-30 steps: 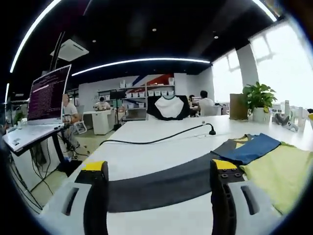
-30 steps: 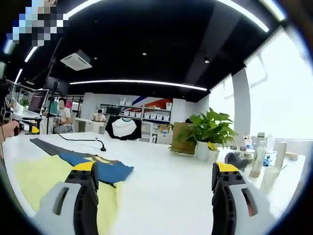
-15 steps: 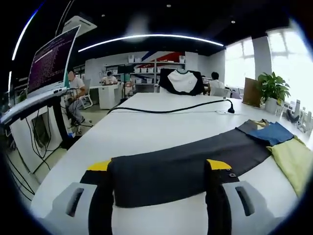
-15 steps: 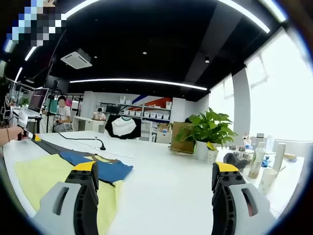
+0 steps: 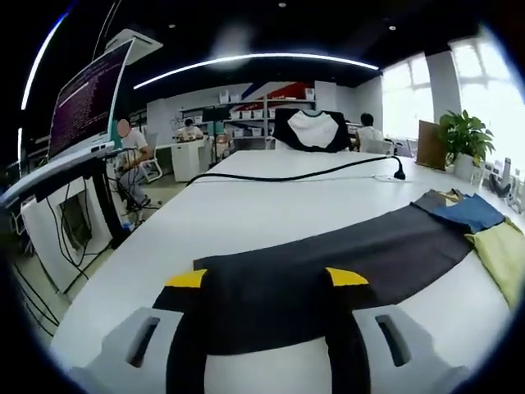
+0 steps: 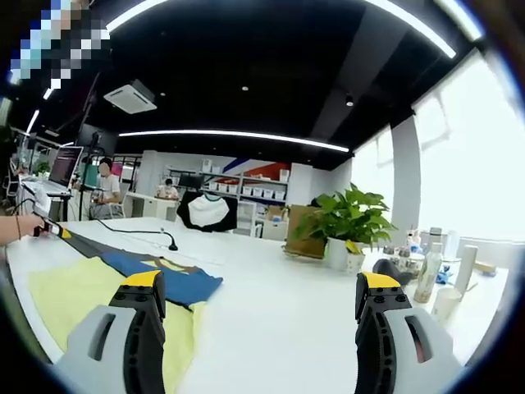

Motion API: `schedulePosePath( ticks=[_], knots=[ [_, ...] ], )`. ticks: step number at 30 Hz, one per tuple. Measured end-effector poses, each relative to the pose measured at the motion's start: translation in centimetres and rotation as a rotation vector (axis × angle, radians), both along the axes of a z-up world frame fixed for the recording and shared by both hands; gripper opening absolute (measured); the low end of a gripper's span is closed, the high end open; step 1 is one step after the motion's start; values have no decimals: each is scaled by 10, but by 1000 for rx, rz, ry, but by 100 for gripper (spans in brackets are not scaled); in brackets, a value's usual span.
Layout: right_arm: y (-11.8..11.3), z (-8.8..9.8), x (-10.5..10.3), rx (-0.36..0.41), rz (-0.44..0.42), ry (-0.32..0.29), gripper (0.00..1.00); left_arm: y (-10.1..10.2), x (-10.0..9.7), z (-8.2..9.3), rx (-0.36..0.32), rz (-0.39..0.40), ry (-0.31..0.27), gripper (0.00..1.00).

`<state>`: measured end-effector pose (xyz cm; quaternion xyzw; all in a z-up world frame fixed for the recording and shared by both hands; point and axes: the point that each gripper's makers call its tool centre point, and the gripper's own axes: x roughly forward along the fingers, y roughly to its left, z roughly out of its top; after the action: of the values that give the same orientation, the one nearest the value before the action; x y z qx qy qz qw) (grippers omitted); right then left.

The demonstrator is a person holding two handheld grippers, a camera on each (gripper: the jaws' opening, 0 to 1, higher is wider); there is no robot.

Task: Fold the garment on the visible template until the final outline fits inside the template.

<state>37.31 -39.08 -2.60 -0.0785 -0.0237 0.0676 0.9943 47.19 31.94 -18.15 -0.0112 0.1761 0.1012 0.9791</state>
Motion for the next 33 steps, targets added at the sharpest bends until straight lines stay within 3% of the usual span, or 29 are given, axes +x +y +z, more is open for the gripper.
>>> schedulePosePath(
  ticks=[3, 10, 14, 17, 21, 26, 33],
  knots=[
    [-2, -4, -1, 13, -1, 10, 99, -3, 2, 0, 2, -10, -4, 44],
    [-5, -9, -5, 18, -8, 27, 99, -16, 6, 0, 44, -57, -2, 12],
    [-8, -7, -7, 16, -14, 20, 99, -21, 7, 0, 87, -88, 1, 4],
    [-10, -5, -8, 7, -20, 10, 99, -21, 7, 0, 117, -108, 14, 3],
    [-11, -7, -8, 8, -22, 14, 99, -20, 7, 0, 107, -103, 11, 3],
    [-11, -8, -9, 12, -19, 12, 99, -17, 4, 3, 54, -50, 4, 3],
    [-14, -7, -5, 24, -19, 9, 99, -23, 0, 33, 33, -39, -73, 3]
  ],
)
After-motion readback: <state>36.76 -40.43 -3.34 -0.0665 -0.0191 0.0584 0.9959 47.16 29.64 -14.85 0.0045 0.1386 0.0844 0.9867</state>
